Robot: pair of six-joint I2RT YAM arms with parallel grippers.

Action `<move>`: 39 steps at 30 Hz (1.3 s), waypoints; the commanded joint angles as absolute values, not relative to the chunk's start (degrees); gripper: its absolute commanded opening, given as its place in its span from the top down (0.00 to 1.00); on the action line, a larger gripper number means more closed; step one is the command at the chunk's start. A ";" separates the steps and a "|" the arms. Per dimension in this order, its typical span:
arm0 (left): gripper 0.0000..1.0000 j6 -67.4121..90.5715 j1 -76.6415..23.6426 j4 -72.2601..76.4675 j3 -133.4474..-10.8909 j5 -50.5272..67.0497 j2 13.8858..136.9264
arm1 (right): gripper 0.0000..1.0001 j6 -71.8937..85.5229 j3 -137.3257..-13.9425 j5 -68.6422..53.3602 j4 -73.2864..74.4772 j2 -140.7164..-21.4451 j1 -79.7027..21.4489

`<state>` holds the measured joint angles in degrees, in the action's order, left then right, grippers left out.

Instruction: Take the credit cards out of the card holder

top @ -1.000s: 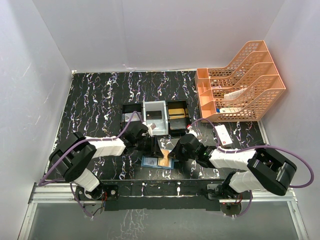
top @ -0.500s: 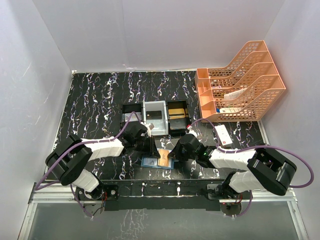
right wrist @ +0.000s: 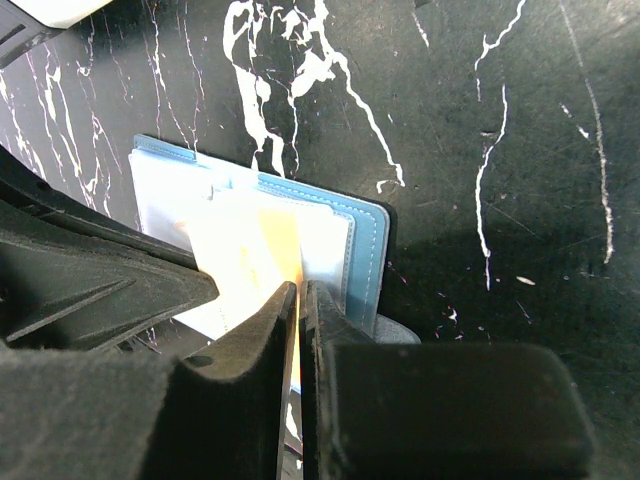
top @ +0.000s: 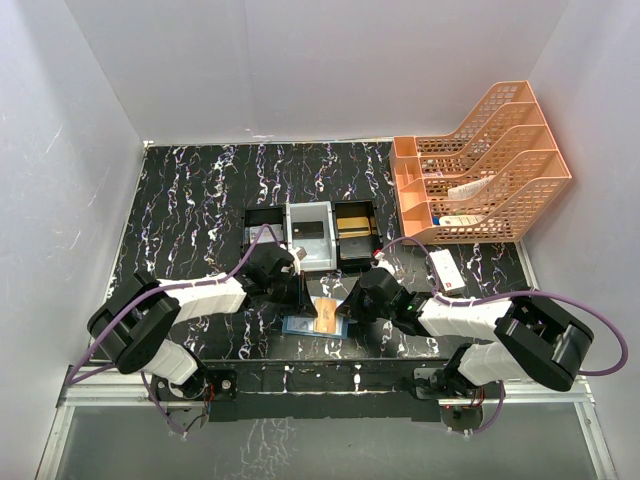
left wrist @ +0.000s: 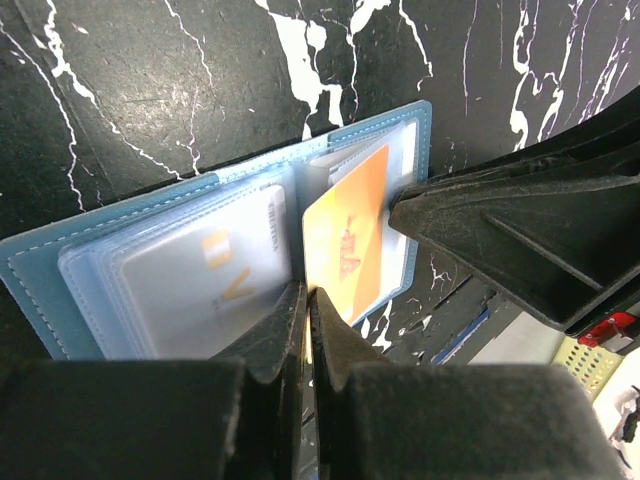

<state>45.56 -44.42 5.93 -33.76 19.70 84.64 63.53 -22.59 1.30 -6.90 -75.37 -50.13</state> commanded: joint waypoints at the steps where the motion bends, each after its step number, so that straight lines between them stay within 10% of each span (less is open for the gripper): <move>1: 1.00 42.78 -44.57 0.59 -35.38 17.39 82.40 | 0.94 62.43 -20.78 3.60 1.36 -76.21 -50.27; 31: 1.00 41.58 -44.56 -0.60 -37.24 17.73 81.44 | 0.86 57.26 -25.83 -5.06 -7.90 -78.29 -50.26; 39: 0.76 42.83 -44.56 5.80 -35.48 23.34 81.48 | 0.86 58.17 -25.63 -2.14 -3.73 -80.59 -50.19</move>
<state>42.61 -44.42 2.15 -35.88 19.00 82.52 58.52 -25.10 -5.63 -6.94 -78.35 -50.13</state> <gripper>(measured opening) 0.235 0.141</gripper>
